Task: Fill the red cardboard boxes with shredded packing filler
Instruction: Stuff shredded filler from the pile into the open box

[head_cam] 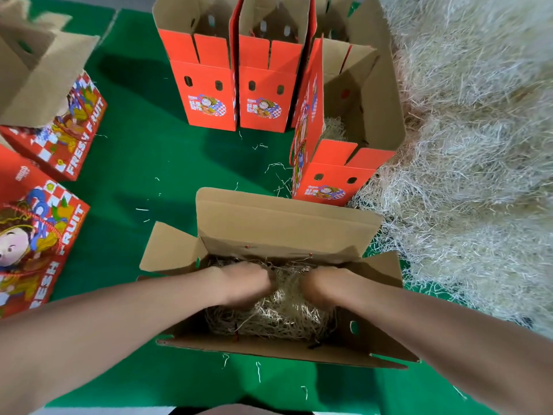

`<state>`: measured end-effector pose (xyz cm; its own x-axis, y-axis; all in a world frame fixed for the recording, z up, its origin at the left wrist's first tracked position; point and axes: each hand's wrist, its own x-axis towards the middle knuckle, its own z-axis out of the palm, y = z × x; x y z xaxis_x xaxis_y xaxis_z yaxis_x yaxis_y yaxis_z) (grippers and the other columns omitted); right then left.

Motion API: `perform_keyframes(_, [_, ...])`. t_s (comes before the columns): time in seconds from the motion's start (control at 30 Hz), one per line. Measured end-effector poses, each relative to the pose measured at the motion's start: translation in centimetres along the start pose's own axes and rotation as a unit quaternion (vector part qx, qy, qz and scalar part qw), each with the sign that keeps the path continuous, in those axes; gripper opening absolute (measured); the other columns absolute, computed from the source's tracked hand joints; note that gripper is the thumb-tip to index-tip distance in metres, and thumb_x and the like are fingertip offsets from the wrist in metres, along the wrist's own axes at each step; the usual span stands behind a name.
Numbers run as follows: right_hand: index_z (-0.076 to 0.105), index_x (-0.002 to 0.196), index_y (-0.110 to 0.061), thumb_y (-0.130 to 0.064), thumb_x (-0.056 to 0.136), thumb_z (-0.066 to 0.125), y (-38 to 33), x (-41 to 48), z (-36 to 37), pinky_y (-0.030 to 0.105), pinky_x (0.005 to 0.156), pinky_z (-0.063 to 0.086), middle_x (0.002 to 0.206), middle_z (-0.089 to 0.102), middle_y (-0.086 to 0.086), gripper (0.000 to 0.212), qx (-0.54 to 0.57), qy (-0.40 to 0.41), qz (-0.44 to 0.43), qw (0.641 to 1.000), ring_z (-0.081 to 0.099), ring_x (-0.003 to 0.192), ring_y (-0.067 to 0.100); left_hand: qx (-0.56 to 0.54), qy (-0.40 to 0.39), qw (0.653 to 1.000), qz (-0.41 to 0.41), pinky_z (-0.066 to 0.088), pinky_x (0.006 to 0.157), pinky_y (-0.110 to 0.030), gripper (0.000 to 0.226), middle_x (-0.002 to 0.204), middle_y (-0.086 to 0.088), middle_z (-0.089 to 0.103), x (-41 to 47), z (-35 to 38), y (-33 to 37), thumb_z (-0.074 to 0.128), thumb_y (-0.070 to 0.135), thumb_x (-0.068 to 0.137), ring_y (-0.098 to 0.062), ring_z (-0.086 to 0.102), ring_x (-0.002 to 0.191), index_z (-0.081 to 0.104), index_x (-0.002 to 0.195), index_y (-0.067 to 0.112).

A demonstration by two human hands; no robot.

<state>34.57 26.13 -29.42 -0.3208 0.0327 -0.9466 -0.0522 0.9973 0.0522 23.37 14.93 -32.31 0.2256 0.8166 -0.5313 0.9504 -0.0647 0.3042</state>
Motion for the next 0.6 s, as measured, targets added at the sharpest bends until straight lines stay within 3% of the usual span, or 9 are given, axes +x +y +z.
perform_keyframes(0.07, [0.051, 0.127, -0.002, -0.005, 0.093, 0.047, -0.4, 0.9, 0.4, 0.034, 0.092, 0.042, 0.131, 0.050, 0.013, 0.034, -0.007, 0.007, -0.041, 0.999, 0.049, 0.117, 0.029, 0.049, -0.074, 0.995, 0.055, 0.041, 0.103, -0.038, 0.068, 0.151, -0.010, 0.026, 1.3, 0.7, 0.5, 0.056, 0.001, 0.084, -0.028, 0.033, 0.134, 0.029, 0.144, 0.017])
perform_keyframes(0.13, [0.048, 0.130, -0.002, -0.005, 0.093, 0.045, -0.5, 1.6, 0.9, 0.033, 0.091, 0.042, 0.131, 0.050, 0.015, 0.038, 0.010, 0.044, -0.039, 0.998, 0.051, 0.113, 0.028, 0.113, -0.160, 0.980, 0.039, 0.023, 0.113, -0.051, 0.091, 0.157, -0.006, -0.003, 2.4, 1.4, 0.0, 0.063, 0.007, 0.082, -0.030, 0.004, 0.143, 0.005, 0.150, 0.023])
perform_keyframes(0.17, [0.045, 0.132, -0.004, -0.004, 0.092, 0.045, -0.4, 1.8, 1.1, 0.031, 0.083, 0.042, 0.130, 0.051, 0.014, 0.041, 0.036, 0.074, -0.029, 0.996, 0.052, 0.106, 0.027, 0.118, -0.197, 0.973, 0.001, 0.021, 0.113, -0.053, 0.088, 0.157, -0.007, -0.006, 2.8, 1.6, -0.7, 0.063, 0.013, 0.084, -0.030, 0.002, 0.144, 0.006, 0.150, 0.025])
perform_keyframes(0.23, [0.045, 0.132, -0.009, -0.001, 0.089, 0.046, -0.3, 2.2, 1.5, 0.029, 0.073, 0.044, 0.125, 0.053, 0.013, 0.043, 0.102, 0.153, 0.001, 0.983, 0.056, 0.098, 0.026, 0.091, -0.251, 0.961, -0.069, 0.030, 0.111, -0.045, 0.069, 0.156, -0.010, 0.010, 2.9, 2.2, -2.1, 0.057, 0.023, 0.091, -0.028, 0.019, 0.141, 0.020, 0.149, 0.021])
perform_keyframes(0.33, [0.053, 0.121, -0.009, -0.005, 0.090, 0.050, -0.9, 1.8, 2.0, 0.040, 0.081, 0.049, 0.121, 0.055, 0.014, 0.032, 0.119, 0.238, 0.021, 0.964, 0.056, 0.103, 0.029, 0.032, -0.203, 0.971, -0.122, 0.042, 0.102, -0.033, 0.064, 0.149, -0.009, 0.031, 2.3, 2.8, -2.8, 0.059, 0.019, 0.090, -0.024, 0.044, 0.125, 0.028, 0.146, 0.021])
perform_keyframes(0.4, [0.051, 0.128, -0.014, -0.012, 0.091, 0.051, -1.3, 2.0, 3.1, 0.047, 0.095, 0.043, 0.133, 0.046, 0.014, 0.037, 0.083, 0.185, -0.012, 0.979, 0.047, 0.118, 0.032, 0.008, -0.178, 0.977, -0.113, 0.042, 0.098, -0.034, 0.076, 0.154, -0.008, 0.018, 1.8, 2.7, -2.5, 0.056, 0.010, 0.089, -0.025, 0.039, 0.128, 0.015, 0.149, 0.033])
perform_keyframes(0.47, [0.050, 0.129, -0.009, -0.014, 0.092, 0.050, -1.3, 1.7, 4.4, 0.048, 0.103, 0.036, 0.138, 0.043, 0.014, 0.037, 0.025, 0.046, -0.018, 0.998, 0.041, 0.125, 0.032, 0.022, -0.204, 0.974, -0.095, 0.042, 0.097, -0.033, 0.080, 0.158, 0.004, -0.005, 1.4, 2.3, -2.0, 0.046, 0.002, 0.091, -0.029, 0.013, 0.142, 0.005, 0.147, 0.044])
perform_keyframes(0.53, [0.054, 0.122, -0.002, -0.010, 0.091, 0.049, -1.1, 1.0, 5.2, 0.045, 0.102, 0.038, 0.130, 0.051, 0.016, 0.032, 0.012, -0.038, 0.001, 0.999, 0.047, 0.120, 0.032, 0.042, -0.228, 0.963, -0.135, 0.045, 0.085, -0.025, 0.075, 0.158, 0.004, -0.005, 1.5, 1.8, -1.5, 0.043, 0.000, 0.093, -0.028, 0.012, 0.143, 0.007, 0.149, 0.034])
perform_keyframes(0.6, [0.056, 0.117, -0.002, -0.010, 0.091, 0.050, -1.1, 0.0, 4.9, 0.044, 0.095, 0.042, 0.123, 0.055, 0.015, 0.028, 0.016, -0.018, -0.008, 1.000, 0.052, 0.114, 0.033, 0.078, -0.241, 0.957, -0.145, 0.042, 0.086, -0.024, 0.061, 0.157, -0.005, 0.010, 1.4, 0.8, -1.0, 0.046, -0.002, 0.091, -0.023, 0.028, 0.137, 0.025, 0.147, 0.013])
